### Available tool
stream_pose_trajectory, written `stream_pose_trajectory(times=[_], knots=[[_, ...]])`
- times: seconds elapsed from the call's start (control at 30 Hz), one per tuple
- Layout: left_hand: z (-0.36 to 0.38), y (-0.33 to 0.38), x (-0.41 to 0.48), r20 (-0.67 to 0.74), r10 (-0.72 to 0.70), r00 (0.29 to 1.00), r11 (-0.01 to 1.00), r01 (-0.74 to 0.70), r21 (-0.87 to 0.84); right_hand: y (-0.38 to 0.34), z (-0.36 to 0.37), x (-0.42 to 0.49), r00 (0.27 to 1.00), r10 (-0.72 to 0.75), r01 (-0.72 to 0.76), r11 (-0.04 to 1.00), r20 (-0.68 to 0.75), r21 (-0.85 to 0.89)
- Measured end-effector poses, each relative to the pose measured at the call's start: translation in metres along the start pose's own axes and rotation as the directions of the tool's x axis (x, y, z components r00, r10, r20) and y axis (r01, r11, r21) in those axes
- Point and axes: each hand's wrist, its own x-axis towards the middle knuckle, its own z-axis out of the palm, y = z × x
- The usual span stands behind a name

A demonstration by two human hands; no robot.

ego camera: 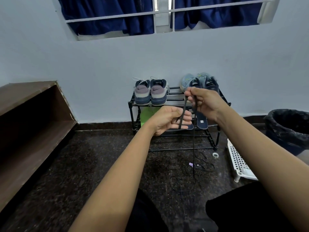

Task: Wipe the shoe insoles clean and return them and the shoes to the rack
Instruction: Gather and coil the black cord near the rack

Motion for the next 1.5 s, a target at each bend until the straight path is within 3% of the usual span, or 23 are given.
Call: stream_pose_trajectory(times=[0.2,0.27,0.33,0.43,0.6,0.8,0.9,1.0,1.1,1.27,1.37,1.5], knots=[[0.006,0.005,-0.009,0.070,0.033,0.997,0.983,-0.020,-0.181,0.006,-0.014,0.005,0.992,0.035,-0.023,0.995,-0.121,0.100],[0.005,0.009,-0.010,0.042,0.055,0.998,0.965,-0.042,-0.258,0.015,-0.021,0.011,0.984,0.084,-0.090,0.995,-0.157,-0.030],[0.004,0.012,-0.010,-0.007,0.067,0.998,0.945,-0.066,-0.319,0.024,-0.028,0.014,0.988,0.079,-0.116,0.944,-0.130,-0.308],[0.000,0.013,-0.008,-0.073,0.050,0.996,0.941,-0.071,-0.331,0.032,-0.025,0.008,0.997,0.013,0.033,0.801,0.072,-0.598],[-0.004,0.013,-0.007,-0.109,0.013,0.994,0.953,-0.045,-0.299,0.039,-0.004,0.004,0.915,-0.095,0.313,0.781,0.392,-0.540],[-0.001,0.017,-0.005,-0.128,0.044,0.991,0.937,-0.085,-0.337,0.041,0.004,0.008,0.874,-0.305,0.474,0.701,0.378,-0.532],[0.000,0.018,-0.003,-0.123,0.066,0.990,0.926,-0.107,-0.361,0.043,0.001,0.011,0.908,-0.286,0.413,0.731,0.306,-0.543],[-0.001,0.017,0.001,-0.190,0.101,0.976,0.900,-0.172,-0.402,0.048,-0.004,0.012,0.928,-0.087,0.311,0.716,0.363,-0.624],[-0.006,0.015,0.005,-0.274,0.143,0.951,0.909,-0.236,-0.344,0.046,-0.001,0.003,0.878,0.159,0.130,0.829,0.451,-0.544],[-0.012,0.013,0.010,-0.367,0.241,0.898,0.924,-0.328,-0.197,0.026,-0.009,-0.006,0.848,0.293,-0.093,0.903,0.442,-0.419],[-0.014,0.005,0.012,-0.376,0.272,0.886,0.957,-0.291,0.008,0.016,-0.009,-0.013,0.853,0.295,-0.149,0.928,0.431,-0.341],[-0.006,-0.005,0.014,-0.258,0.233,0.938,0.965,-0.191,0.178,0.008,-0.008,-0.016,0.931,0.149,-0.103,0.983,0.333,-0.151]])
